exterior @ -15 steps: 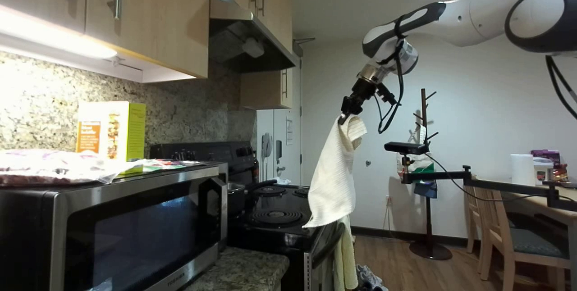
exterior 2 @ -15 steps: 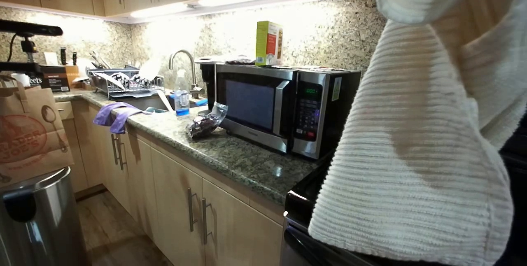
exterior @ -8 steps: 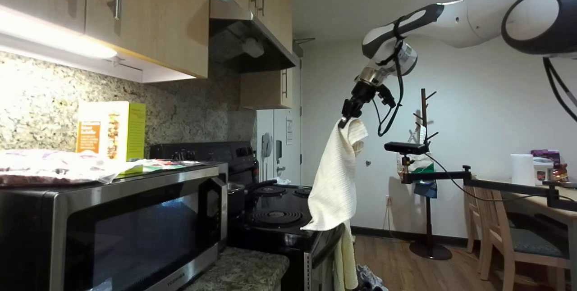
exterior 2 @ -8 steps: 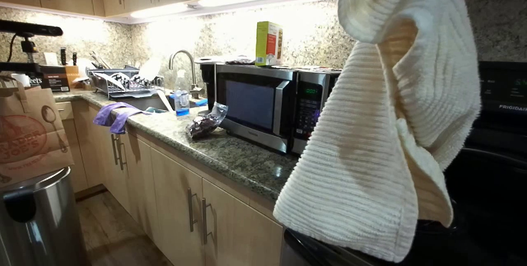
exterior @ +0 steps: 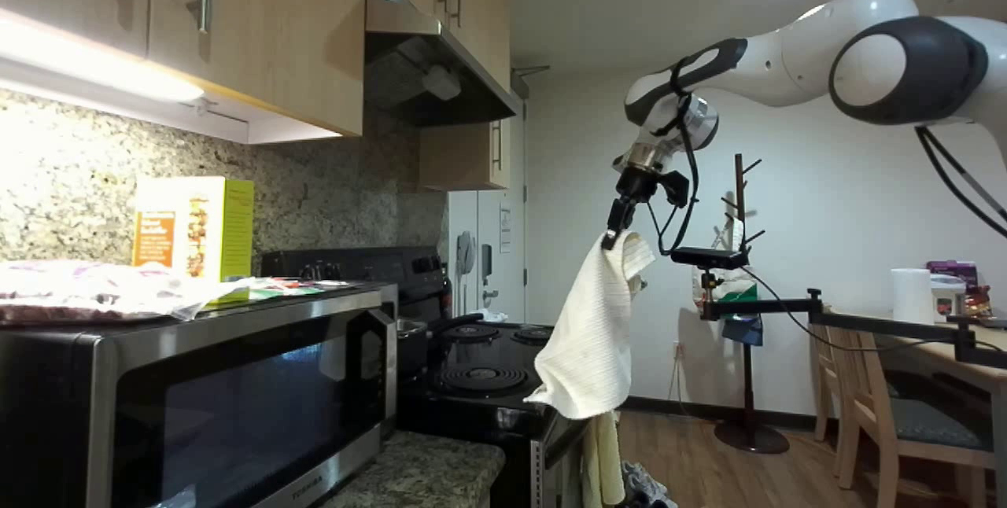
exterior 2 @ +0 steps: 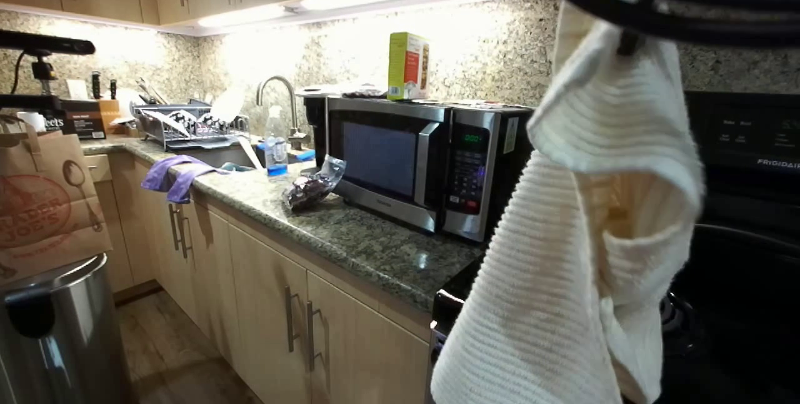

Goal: Pick up the white towel and hang it next to the other towel

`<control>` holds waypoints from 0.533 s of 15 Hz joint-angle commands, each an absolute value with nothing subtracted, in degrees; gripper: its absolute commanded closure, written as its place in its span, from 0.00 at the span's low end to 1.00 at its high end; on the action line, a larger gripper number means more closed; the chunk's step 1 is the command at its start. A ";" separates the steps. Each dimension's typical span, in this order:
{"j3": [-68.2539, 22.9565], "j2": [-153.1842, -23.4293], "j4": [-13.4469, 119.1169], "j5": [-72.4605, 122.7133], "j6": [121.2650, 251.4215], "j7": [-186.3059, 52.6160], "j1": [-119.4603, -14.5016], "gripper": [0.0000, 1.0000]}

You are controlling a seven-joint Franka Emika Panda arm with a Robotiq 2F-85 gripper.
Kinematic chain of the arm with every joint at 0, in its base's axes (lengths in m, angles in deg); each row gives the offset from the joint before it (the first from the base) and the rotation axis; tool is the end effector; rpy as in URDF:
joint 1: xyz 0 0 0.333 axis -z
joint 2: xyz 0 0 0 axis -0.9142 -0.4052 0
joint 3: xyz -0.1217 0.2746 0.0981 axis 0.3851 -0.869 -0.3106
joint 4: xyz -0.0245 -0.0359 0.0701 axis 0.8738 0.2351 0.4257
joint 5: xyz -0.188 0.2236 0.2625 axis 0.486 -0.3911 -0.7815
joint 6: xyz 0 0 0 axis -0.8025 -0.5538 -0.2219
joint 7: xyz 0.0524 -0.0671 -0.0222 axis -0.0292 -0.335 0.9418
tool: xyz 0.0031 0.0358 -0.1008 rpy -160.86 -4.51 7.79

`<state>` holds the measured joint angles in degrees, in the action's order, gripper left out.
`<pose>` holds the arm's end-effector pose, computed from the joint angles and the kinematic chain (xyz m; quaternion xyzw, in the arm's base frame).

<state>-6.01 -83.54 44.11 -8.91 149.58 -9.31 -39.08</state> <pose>0.4734 -0.4136 0.5859 -0.9721 -0.0202 -0.1957 0.1278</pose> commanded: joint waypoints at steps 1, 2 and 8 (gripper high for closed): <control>-7.09 -90.36 35.18 -8.81 148.09 -2.37 -35.33 0.92; -7.57 -91.58 33.82 -9.02 148.72 -0.40 -34.47 0.91; -7.84 -92.68 33.98 -9.06 149.79 1.07 -34.13 0.91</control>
